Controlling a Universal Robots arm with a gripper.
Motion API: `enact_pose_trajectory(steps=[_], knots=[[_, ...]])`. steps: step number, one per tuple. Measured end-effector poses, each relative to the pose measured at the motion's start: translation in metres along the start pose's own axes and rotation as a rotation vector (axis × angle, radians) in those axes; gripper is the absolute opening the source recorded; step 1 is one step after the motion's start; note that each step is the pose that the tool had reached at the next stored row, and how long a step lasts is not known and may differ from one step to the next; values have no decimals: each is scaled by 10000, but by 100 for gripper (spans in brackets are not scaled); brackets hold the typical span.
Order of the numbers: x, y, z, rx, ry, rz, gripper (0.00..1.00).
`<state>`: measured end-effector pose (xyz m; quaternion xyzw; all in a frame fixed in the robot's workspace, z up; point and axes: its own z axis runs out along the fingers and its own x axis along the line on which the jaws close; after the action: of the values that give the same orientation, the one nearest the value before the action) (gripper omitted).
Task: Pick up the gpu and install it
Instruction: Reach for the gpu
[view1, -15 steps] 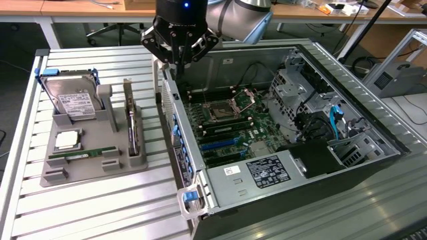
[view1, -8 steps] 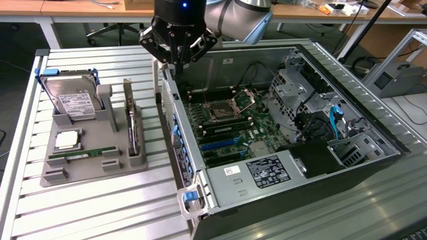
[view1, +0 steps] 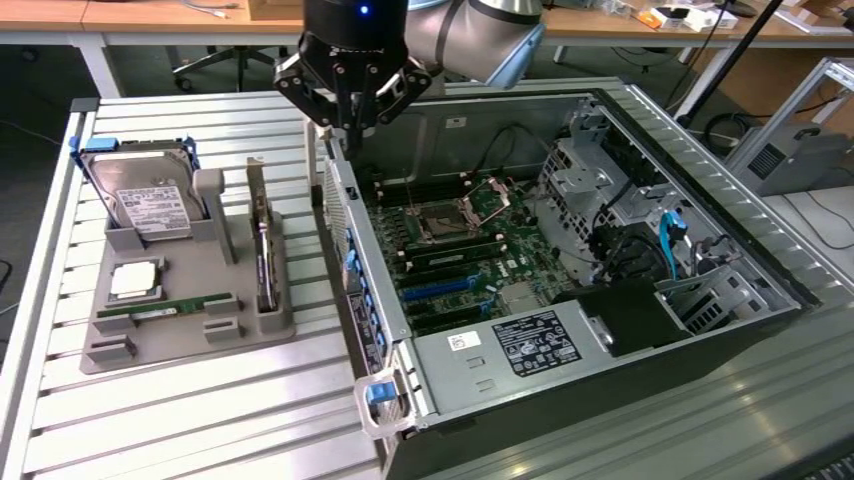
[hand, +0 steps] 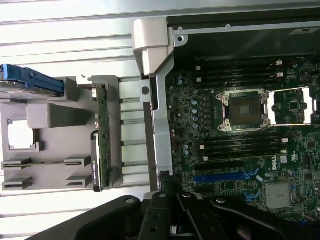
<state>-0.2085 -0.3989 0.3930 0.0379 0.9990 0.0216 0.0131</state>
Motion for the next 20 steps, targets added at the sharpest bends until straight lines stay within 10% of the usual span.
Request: enact_pose_trajectory(steps=[20], knots=[[90,-7,-2,1,0,-1,11]])
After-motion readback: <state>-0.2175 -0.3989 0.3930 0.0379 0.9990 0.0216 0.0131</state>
